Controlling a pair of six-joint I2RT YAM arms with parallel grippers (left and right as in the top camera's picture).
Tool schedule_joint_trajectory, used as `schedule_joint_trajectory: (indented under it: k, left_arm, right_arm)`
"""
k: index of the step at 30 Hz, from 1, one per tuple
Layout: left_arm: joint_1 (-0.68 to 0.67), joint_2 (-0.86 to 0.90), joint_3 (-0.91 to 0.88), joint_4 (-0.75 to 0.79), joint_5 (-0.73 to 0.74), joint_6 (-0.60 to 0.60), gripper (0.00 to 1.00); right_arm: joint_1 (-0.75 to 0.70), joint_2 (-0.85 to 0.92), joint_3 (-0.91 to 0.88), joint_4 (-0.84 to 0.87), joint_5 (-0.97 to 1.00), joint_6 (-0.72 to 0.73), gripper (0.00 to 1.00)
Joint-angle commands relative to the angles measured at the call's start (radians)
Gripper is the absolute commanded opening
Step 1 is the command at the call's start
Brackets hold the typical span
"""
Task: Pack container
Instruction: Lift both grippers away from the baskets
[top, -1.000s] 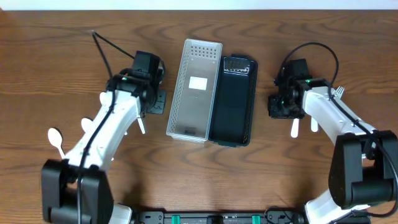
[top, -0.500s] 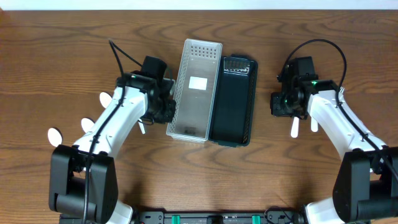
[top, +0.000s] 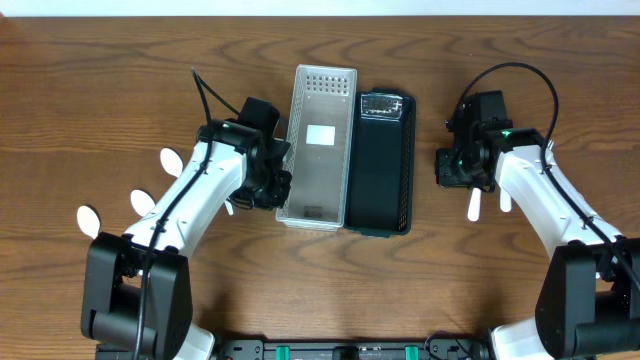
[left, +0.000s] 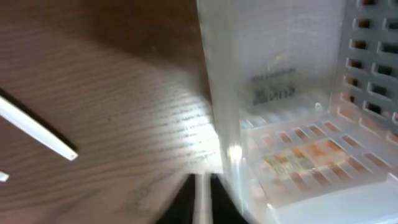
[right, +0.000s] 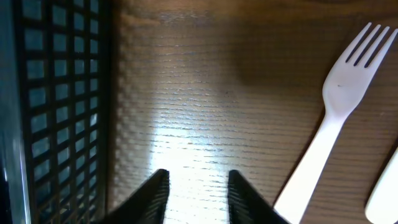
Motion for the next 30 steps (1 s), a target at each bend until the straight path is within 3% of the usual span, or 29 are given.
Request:
schedule_joint_trajectory:
  k: [1,2,3,4,5,6,8,9,10,11,23,30]
  left_arm:
    - [0.033,-0.010,0.005,0.012,-0.016,-0.006,0.40]
    - [0.046,-0.015,0.010,0.014,-0.016,-0.006,0.43]
    - [0.058,-0.021,0.014,0.016,-0.018,-0.005,0.52]
    - [0.074,-0.030,0.018,0.018,-0.020,-0.006,0.71]
    - [0.090,-0.042,0.022,0.019,-0.020,-0.006,0.74]
    - [0.105,-0.054,0.026,0.019,-0.020,-0.006,0.76]
    - [0.138,-0.088,0.027,0.019,-0.020,-0.006,0.95]
    - [0.154,-0.108,0.027,0.019,-0.023,-0.006,0.98]
    - [0.172,-0.133,0.027,0.018,-0.033,-0.006,0.98]
    - [0.187,-0.157,0.027,0.018,-0.042,-0.006,0.98]
    - [0.270,-0.507,0.027,0.014,-0.069,-0.002,0.98]
    - [0.270,-0.571,0.027,-0.005,-0.069,-0.002,0.98]
  right_arm:
    - [-0.023,-0.040,0.035,-0.023,0.029,-0.007,0.43]
    - [-0.032,-0.047,0.052,-0.043,0.045,-0.008,0.44]
    - [-0.043,-0.055,0.075,-0.067,0.061,-0.013,0.46]
    - [-0.057,-0.061,0.104,-0.096,0.077,-0.022,0.56]
    - [-0.069,-0.067,0.133,-0.126,0.096,-0.022,0.67]
    - [-0.082,-0.071,0.171,-0.164,0.117,-0.024,0.69]
    - [-0.105,-0.074,0.246,-0.237,0.149,-0.029,0.77]
    - [-0.116,-0.074,0.279,-0.267,0.158,-0.029,0.87]
    - [-0.124,-0.073,0.309,-0.293,0.163,-0.029,0.97]
    - [-0.132,-0.073,0.328,-0.307,0.163,-0.029,0.99]
    - [-0.152,0.036,0.257,-0.223,0.158,-0.017,0.99]
    - [-0.152,0.194,0.246,-0.175,0.155,-0.017,0.99]
